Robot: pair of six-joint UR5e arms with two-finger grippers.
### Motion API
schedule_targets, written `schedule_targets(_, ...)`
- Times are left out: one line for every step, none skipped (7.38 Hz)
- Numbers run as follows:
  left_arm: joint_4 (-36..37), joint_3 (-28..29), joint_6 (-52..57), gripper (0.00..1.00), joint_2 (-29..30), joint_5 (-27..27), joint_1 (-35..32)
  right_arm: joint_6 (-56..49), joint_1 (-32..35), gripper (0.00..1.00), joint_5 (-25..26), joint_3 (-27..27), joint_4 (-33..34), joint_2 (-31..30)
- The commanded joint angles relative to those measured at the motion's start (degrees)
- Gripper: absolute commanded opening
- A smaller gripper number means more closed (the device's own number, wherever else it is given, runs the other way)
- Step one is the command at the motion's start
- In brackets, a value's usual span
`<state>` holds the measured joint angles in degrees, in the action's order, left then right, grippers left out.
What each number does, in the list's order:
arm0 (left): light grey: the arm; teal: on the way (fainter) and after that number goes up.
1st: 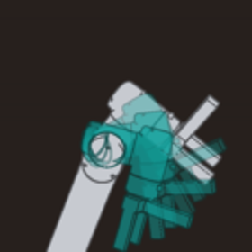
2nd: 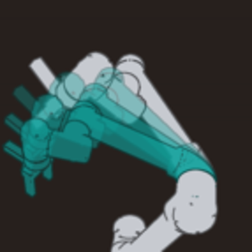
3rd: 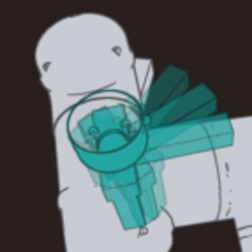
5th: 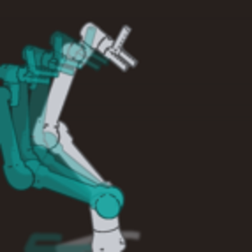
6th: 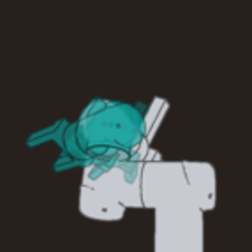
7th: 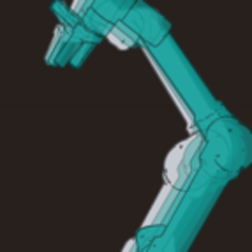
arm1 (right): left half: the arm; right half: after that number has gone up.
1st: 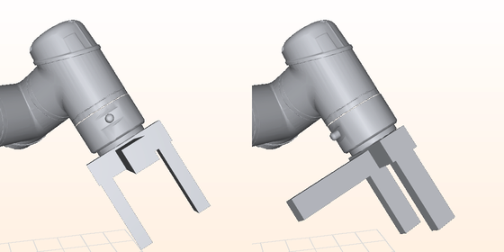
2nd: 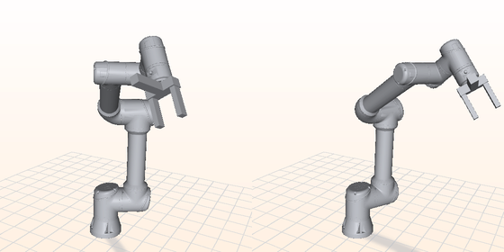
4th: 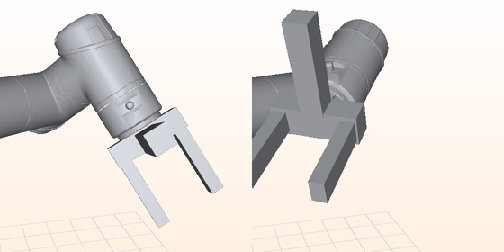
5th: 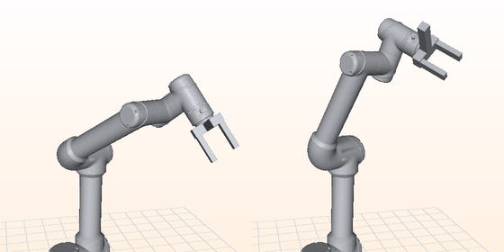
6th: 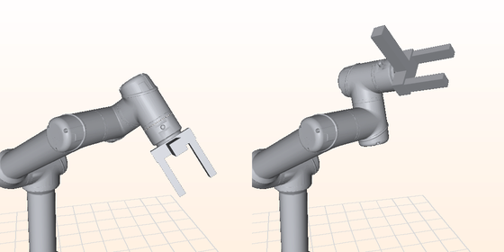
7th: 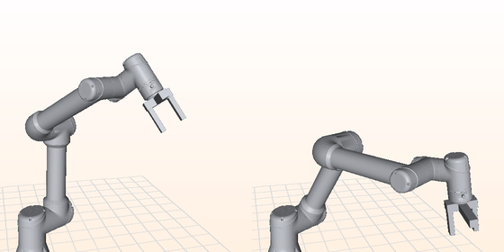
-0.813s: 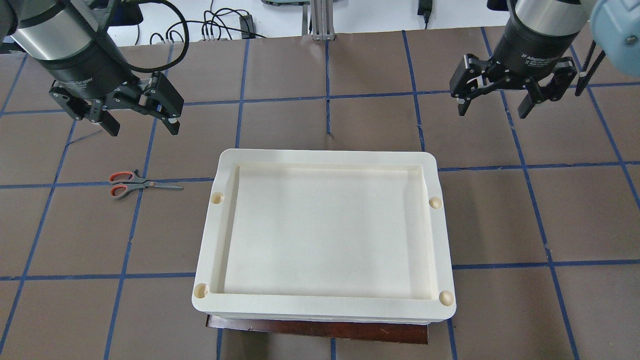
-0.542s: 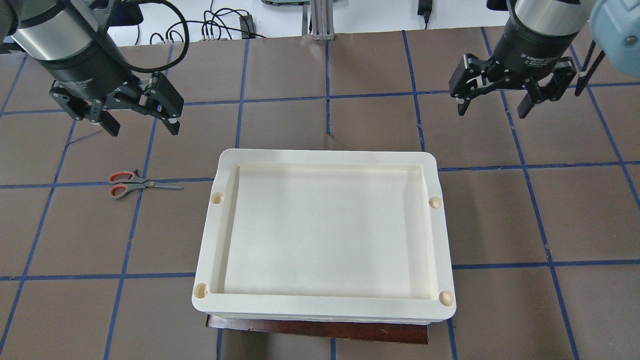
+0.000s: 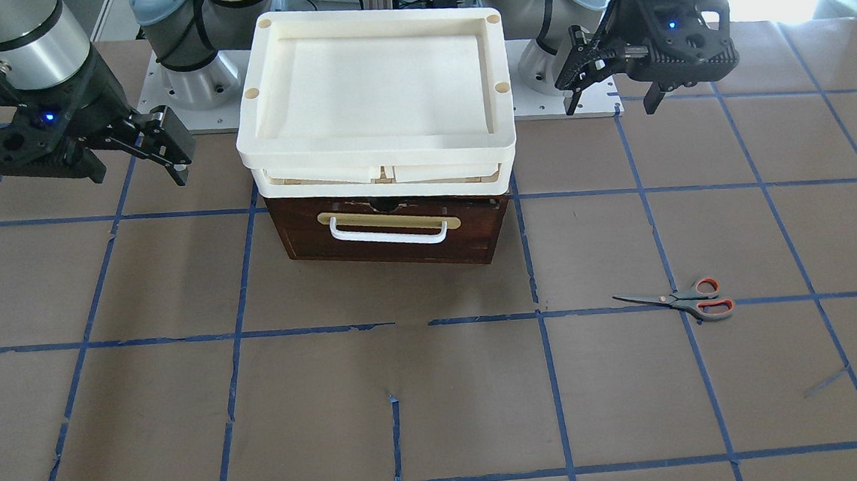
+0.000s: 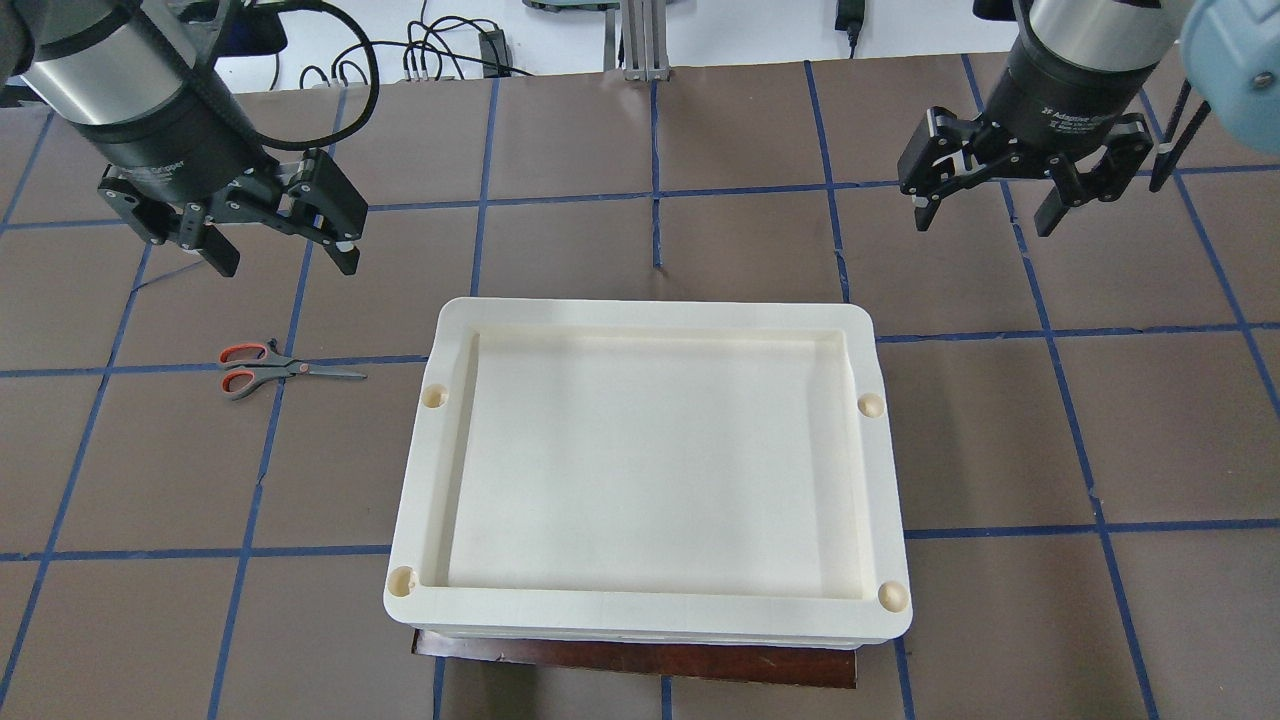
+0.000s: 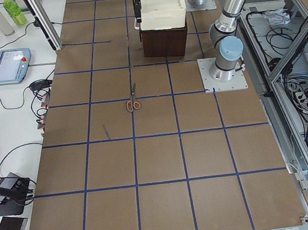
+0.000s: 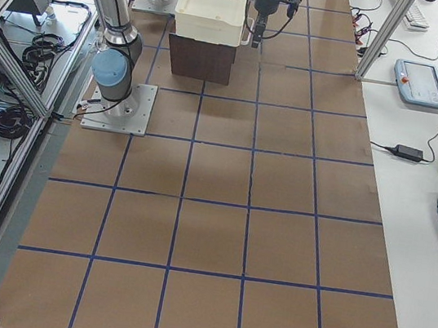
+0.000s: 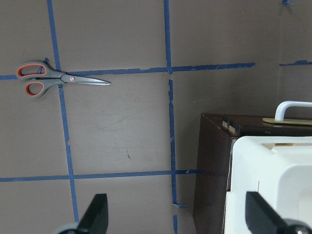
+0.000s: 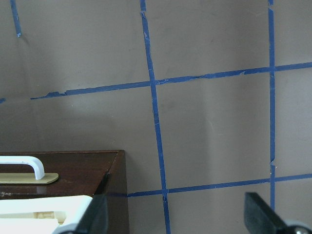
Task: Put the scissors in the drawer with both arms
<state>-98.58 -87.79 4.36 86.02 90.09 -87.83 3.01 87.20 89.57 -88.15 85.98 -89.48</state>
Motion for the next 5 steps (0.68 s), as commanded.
schedule_targets(-0.99,-0.37,1.43,1.0,-0.33,0.17,0.56,0.76,0.33,1.0,0.0,0.44,-0.55,-0.17)
schedule_targets(-1.08,-0.89,6.05,1.0,-0.24,0.0,0.82,0.86,-0.01,1.0,0.08,0.35,-1.16,-0.61)
schedule_targets(-0.74,-2.29,10.02,1.0,-0.24,-0.09,0.82,1.03,0.42,1.0,0.95,0.53,-2.73,-0.87)
schedule_targets(-0.38,-3.34,16.58,1.0,-0.24,-0.17,1.0,0.86,0.34,1.0,2.53,0.7,-2.66,-0.7)
schedule_targets(-0.21,-3.79,21.0,1.0,0.28,0.17,2.04,0.95,-0.01,1.0,2.37,0.88,-2.66,-0.87)
